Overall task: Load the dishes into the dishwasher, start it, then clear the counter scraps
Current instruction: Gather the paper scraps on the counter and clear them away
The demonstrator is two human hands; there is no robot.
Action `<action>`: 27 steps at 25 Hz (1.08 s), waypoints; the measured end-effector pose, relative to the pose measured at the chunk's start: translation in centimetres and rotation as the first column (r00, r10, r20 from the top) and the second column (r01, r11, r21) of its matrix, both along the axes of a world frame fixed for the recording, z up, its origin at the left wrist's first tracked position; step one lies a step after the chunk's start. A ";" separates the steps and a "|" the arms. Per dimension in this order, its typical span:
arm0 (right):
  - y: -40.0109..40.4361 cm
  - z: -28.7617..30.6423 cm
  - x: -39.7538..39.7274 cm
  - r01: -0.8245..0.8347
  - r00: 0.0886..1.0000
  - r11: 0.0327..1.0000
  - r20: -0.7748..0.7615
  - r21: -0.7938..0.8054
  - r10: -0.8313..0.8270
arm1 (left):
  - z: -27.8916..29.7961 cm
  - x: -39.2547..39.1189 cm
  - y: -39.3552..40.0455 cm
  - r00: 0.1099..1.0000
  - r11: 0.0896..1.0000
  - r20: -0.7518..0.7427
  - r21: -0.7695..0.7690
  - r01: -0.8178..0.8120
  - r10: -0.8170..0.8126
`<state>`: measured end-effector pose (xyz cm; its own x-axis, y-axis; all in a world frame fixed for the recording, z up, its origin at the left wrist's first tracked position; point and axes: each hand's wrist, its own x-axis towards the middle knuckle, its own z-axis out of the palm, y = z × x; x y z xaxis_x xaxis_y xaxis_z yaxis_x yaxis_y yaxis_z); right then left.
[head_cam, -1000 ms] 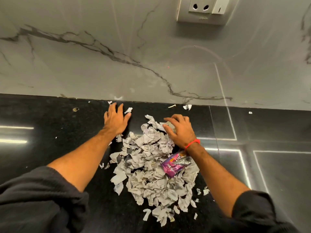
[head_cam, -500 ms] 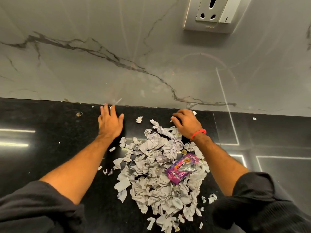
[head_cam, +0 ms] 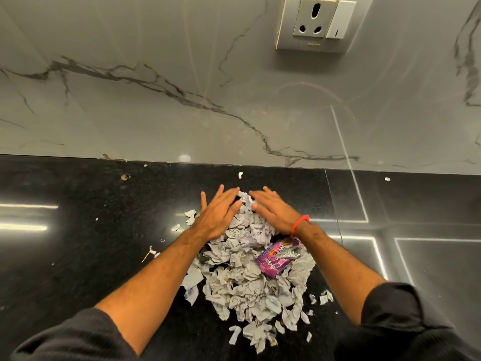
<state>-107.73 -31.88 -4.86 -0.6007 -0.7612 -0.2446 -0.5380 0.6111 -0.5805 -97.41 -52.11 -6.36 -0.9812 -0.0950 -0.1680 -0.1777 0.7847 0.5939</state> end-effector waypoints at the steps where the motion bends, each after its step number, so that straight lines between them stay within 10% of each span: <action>1: 0.1 0.1 1.3 -0.060 0.998 0.998 -0.013 -0.009 0.060 | -0.1 1.0 0.4 1.000 1.000 -0.007 0.025 0.013 -0.013; 5: 1.6 1.2 5.7 -0.116 0.992 0.985 -0.066 -0.130 0.108 | 0.7 5.1 1.0 0.999 0.999 0.014 0.024 0.045 -0.046; 9: 5.6 2.2 7.2 0.149 0.959 0.939 -0.187 -0.311 -0.214 | 2.2 9.4 0.0 0.996 0.996 -0.068 -0.050 -0.068 0.065; 14: 11.3 0.6 10.1 0.350 0.913 0.911 -0.137 -0.218 -0.384 | 1.4 15.6 -2.5 0.928 0.922 -0.058 -0.104 -0.373 0.369; 20: 8.7 -0.3 14.7 0.304 0.951 0.922 0.016 -0.238 -0.309 | 0.1 18.5 1.1 0.991 0.991 -0.032 0.037 -0.128 0.130; 27: 9.0 0.8 9.6 0.539 0.840 0.824 0.042 -0.172 -0.541 | 0.2 15.2 -2.7 0.921 0.921 -0.031 0.059 -0.385 0.387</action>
<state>-98.16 -22.90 -4.09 -0.9293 -0.3437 -0.1354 -0.1562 0.6977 -0.6991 -82.18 -54.81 -6.20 -0.8762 -0.4603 -0.1425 -0.4351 0.6288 0.6445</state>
